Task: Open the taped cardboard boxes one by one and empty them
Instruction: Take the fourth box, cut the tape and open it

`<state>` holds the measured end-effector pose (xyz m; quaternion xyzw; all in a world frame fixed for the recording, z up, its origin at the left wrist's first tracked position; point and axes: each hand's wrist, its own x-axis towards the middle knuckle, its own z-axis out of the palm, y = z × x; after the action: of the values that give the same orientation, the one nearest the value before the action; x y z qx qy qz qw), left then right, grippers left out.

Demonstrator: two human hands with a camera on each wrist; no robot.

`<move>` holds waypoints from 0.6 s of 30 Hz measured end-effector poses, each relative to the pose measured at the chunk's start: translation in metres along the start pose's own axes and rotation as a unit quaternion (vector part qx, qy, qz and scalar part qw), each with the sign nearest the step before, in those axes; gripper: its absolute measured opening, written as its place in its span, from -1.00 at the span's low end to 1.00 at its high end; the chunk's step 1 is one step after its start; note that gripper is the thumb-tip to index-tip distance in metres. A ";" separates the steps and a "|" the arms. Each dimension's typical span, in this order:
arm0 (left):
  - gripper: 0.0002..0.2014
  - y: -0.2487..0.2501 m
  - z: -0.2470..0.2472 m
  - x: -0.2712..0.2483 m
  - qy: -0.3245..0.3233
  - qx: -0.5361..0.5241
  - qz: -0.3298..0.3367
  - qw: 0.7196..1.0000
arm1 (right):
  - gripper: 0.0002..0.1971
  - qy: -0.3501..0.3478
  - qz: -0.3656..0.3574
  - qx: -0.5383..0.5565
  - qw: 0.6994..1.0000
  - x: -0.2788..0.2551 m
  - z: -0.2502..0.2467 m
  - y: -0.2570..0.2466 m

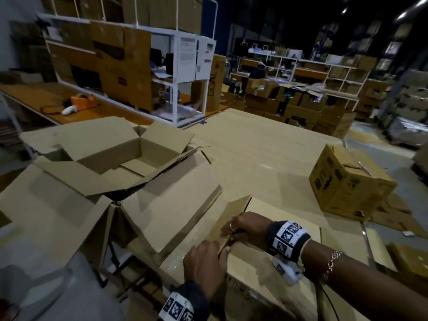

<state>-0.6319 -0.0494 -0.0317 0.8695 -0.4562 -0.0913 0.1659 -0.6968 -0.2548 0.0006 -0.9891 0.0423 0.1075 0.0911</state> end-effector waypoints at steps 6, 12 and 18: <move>-0.65 0.006 0.015 0.007 0.039 -0.038 -0.010 0.998 | -0.76 -0.004 -0.010 0.009 1.000 0.003 0.003 0.007; -0.68 -0.006 0.015 0.019 0.032 -0.128 -0.008 0.991 | -0.71 -0.011 0.013 0.024 1.000 0.008 0.004 0.021; -0.80 -0.004 0.000 0.066 -0.078 -0.130 0.128 0.980 | -0.62 0.006 0.094 0.036 0.995 0.014 -0.016 0.055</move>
<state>-0.5920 -0.1017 -0.0335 0.7654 -0.5591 -0.1956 0.2517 -0.6853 -0.3126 0.0036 -0.9775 0.1391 0.1078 0.1161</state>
